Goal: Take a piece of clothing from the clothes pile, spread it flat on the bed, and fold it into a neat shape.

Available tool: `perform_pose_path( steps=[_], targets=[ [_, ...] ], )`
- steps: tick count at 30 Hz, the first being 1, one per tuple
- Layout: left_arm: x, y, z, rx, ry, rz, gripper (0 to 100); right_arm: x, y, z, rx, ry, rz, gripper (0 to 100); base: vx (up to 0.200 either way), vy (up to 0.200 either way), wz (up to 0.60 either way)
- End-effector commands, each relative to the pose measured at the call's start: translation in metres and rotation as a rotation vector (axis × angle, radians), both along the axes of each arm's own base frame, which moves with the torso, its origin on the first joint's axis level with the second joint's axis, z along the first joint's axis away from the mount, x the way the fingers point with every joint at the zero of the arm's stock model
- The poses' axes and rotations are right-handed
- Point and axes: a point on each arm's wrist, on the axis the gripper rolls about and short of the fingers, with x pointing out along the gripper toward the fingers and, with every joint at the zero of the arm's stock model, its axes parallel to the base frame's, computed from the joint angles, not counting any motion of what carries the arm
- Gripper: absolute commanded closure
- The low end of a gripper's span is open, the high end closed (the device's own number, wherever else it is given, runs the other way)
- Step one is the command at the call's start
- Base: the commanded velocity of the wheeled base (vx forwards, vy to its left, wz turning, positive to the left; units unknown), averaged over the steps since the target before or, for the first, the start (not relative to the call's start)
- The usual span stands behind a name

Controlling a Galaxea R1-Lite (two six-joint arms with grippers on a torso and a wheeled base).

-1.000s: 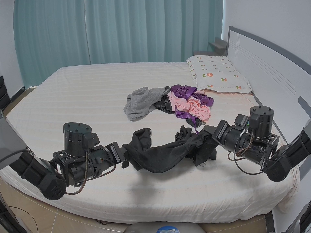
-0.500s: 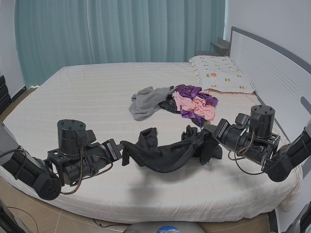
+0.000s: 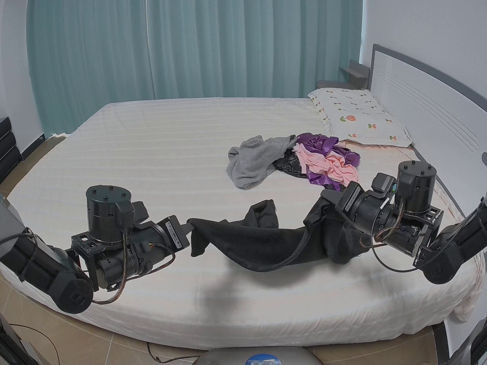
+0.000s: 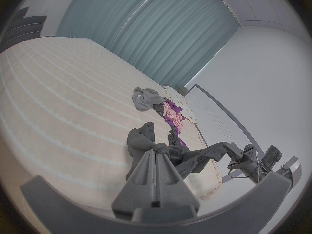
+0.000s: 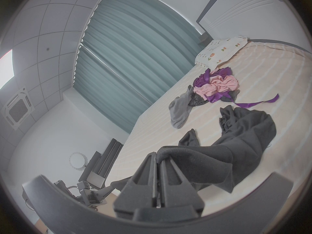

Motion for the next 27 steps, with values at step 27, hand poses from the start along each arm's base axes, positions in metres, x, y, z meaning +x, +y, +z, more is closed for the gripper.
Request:
perform_pose_path(
  steps=[27],
  targets=[
    [-0.0060,0.0021,0.0101,-0.015,-0.032,-0.006,100,-0.0017,-0.0014,0.0084,0.026,-0.038,-0.002,100,0.000,0.200,0.00]
  ],
)
